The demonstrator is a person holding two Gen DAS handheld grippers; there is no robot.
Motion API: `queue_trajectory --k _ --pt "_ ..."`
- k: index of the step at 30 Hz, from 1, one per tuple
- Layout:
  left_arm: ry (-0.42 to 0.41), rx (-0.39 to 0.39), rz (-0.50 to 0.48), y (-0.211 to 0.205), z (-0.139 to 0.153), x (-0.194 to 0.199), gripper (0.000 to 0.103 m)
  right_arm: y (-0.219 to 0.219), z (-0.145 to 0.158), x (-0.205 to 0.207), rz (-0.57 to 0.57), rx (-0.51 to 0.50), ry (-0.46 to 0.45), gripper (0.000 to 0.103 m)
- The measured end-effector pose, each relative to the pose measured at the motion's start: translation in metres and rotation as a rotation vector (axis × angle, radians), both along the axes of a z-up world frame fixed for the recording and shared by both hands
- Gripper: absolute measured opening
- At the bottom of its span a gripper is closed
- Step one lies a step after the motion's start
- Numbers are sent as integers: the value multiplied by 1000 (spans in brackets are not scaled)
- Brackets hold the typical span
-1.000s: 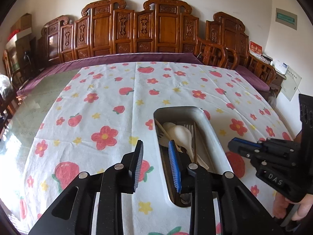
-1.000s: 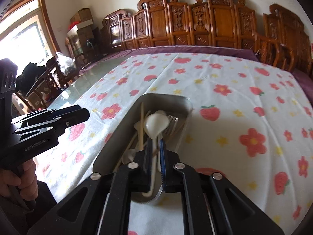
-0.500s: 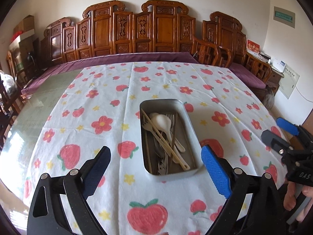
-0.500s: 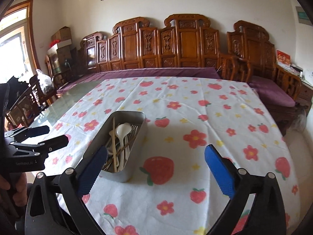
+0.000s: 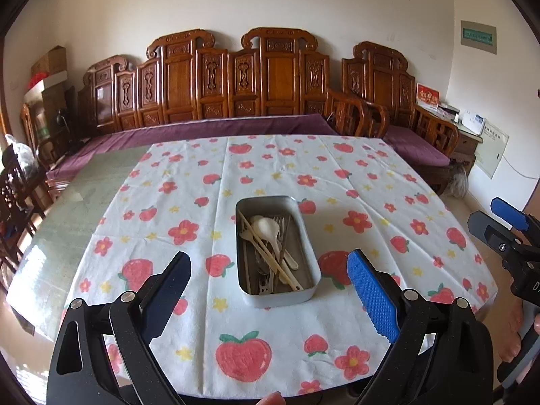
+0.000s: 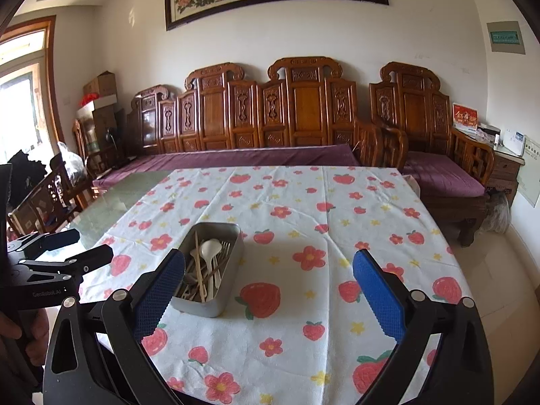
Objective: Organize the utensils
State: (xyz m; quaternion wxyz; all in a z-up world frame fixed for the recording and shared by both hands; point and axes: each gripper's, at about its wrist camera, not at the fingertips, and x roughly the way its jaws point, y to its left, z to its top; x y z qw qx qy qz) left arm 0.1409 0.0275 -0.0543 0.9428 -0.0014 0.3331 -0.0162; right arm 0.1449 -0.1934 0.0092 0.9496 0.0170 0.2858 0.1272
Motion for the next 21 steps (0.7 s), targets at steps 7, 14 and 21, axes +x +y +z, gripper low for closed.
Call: queue_trajectory --k 7,14,21 --pt "-63 10 -11 -10 28 -19 90 -9 25 -17 -15 18 -52 100" --pt "-140 5 -18 -18 58 -38 90 -15 53 -36 -24 16 -133 100" --pt "-231 9 -19 -26 86 -59 95 -19 78 -54 -31 18 -207 100"
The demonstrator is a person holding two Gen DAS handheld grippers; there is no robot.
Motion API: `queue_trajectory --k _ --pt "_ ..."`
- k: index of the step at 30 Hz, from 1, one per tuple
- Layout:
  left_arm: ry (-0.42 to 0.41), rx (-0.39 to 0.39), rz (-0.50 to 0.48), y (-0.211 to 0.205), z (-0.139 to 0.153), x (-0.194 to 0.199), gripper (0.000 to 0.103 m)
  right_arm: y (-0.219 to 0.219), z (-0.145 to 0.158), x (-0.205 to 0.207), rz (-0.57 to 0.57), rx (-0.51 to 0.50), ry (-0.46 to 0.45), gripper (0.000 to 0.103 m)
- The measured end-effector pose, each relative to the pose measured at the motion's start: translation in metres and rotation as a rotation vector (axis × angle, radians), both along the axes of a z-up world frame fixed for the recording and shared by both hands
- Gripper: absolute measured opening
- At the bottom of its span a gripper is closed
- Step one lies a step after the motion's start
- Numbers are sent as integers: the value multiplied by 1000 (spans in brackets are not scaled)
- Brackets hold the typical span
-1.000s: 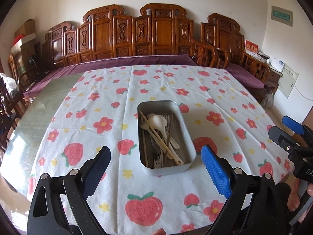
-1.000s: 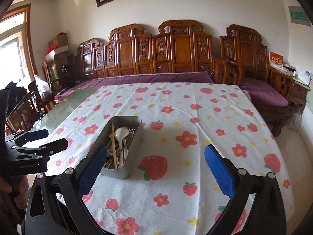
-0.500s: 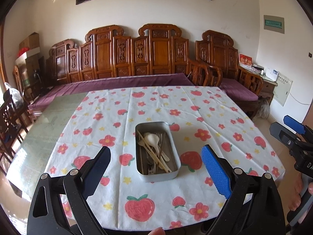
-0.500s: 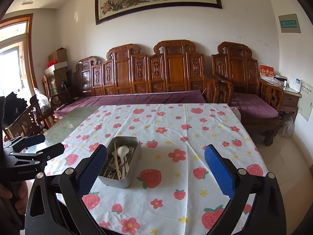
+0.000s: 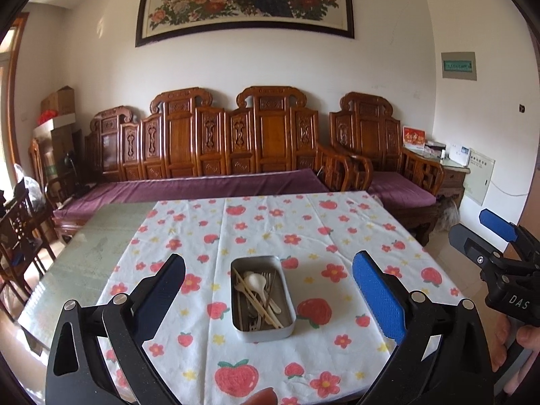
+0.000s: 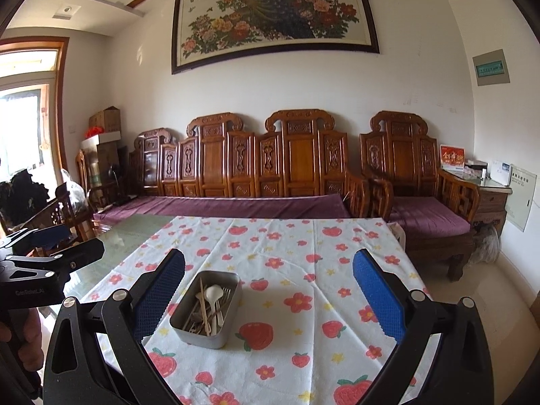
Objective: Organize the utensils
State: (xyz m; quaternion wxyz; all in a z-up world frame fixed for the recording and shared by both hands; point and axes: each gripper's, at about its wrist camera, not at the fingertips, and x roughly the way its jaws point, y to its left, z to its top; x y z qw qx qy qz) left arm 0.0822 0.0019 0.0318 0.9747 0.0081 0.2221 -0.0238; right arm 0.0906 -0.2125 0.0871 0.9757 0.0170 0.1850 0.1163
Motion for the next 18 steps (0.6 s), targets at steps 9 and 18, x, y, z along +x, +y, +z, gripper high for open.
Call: queue_trajectory --k 9,18 --pt "-35 -1 8 -1 9 -10 96 -5 15 -11 -8 -6 -36 100" --pt "-41 -8 7 -1 9 -12 96 -6 14 -8 -13 -5 -27 100"
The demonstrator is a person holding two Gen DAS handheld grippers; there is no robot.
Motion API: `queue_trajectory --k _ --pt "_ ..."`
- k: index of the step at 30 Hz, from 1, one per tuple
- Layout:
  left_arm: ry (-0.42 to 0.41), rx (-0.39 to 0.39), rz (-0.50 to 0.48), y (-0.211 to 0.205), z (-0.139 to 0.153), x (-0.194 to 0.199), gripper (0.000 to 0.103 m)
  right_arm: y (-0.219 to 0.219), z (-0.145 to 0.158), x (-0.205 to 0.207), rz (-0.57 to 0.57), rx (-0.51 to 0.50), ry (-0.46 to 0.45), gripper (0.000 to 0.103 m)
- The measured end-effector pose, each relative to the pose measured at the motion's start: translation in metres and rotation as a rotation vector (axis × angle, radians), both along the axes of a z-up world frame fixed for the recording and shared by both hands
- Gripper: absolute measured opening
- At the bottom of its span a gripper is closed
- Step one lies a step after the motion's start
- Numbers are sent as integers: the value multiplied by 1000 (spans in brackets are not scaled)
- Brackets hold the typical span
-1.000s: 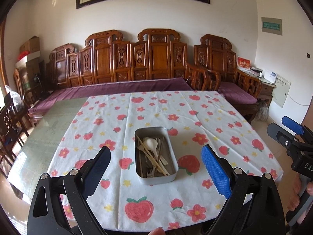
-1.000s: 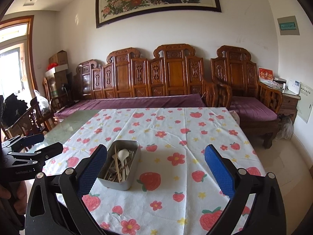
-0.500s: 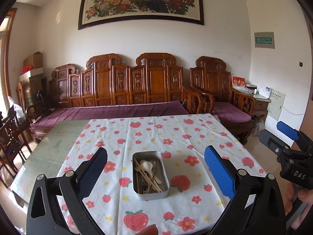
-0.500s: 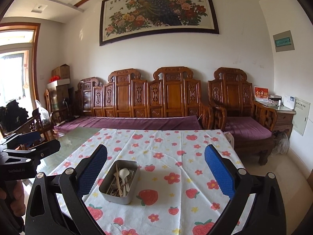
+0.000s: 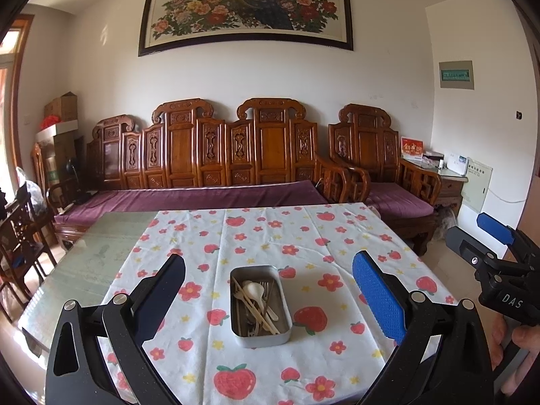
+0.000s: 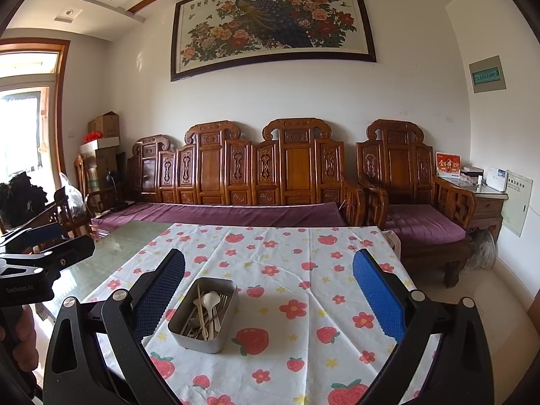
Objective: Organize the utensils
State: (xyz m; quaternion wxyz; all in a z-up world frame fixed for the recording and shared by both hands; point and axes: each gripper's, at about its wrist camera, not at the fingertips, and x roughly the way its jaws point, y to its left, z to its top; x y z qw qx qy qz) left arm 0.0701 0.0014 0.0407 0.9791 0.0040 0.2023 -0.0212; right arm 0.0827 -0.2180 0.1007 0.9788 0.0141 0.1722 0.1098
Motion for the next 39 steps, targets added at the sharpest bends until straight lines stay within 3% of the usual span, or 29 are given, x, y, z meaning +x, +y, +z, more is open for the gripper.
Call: queue_trajectory --k 39 --pt "-8 -5 1 -3 3 -4 96 1 -2 1 2 2 2 100"
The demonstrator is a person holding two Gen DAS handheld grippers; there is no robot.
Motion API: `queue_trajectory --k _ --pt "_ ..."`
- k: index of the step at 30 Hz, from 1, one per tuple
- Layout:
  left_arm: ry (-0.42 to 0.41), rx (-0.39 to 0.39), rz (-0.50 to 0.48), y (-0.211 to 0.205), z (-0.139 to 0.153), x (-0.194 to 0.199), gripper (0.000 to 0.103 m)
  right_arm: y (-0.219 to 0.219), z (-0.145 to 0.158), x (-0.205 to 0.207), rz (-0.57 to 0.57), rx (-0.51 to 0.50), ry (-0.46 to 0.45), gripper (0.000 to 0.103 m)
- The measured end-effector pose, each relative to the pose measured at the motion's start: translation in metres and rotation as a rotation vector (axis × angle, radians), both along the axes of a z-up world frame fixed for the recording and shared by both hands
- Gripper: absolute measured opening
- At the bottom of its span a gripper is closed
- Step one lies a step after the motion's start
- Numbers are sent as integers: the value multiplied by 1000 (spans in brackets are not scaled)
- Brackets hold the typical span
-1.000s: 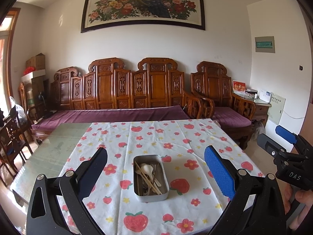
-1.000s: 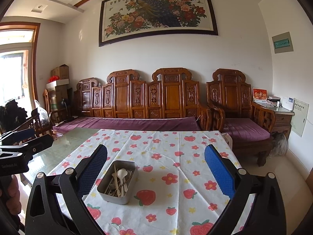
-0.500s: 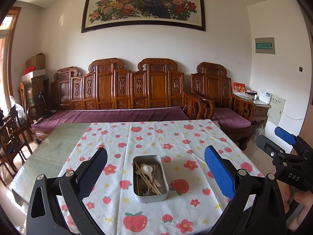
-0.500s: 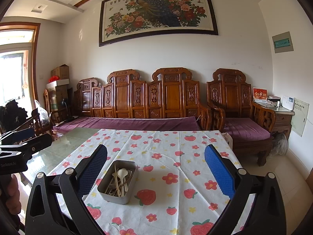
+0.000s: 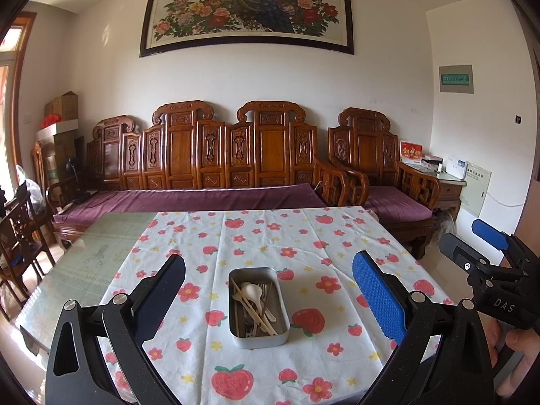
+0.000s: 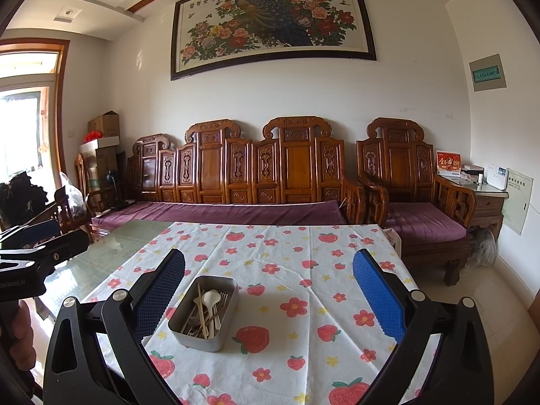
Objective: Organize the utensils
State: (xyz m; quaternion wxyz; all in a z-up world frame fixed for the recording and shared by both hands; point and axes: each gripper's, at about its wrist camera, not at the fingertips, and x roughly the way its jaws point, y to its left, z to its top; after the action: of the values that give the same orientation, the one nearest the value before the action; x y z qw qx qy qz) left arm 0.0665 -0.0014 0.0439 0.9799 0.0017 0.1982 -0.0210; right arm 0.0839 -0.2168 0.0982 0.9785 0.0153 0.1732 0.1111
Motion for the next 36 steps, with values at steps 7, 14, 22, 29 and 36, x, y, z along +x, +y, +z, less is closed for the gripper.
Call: queue_trajectory --k 7,14,22,29,36 --pt "0 0 1 1 0 0 95 0 0 0 0 -1 1 100" --pt "2 0 0 -1 1 -2 96 1 -2 0 0 1 2 100" --pt "1 0 1 -2 1 -2 96 0 -1 0 0 2 2 100" --pt "1 0 1 -1 1 -2 96 0 -1 0 0 2 2 100" --pt "1 0 1 -2 1 -2 96 0 0 1 -1 2 2 100"
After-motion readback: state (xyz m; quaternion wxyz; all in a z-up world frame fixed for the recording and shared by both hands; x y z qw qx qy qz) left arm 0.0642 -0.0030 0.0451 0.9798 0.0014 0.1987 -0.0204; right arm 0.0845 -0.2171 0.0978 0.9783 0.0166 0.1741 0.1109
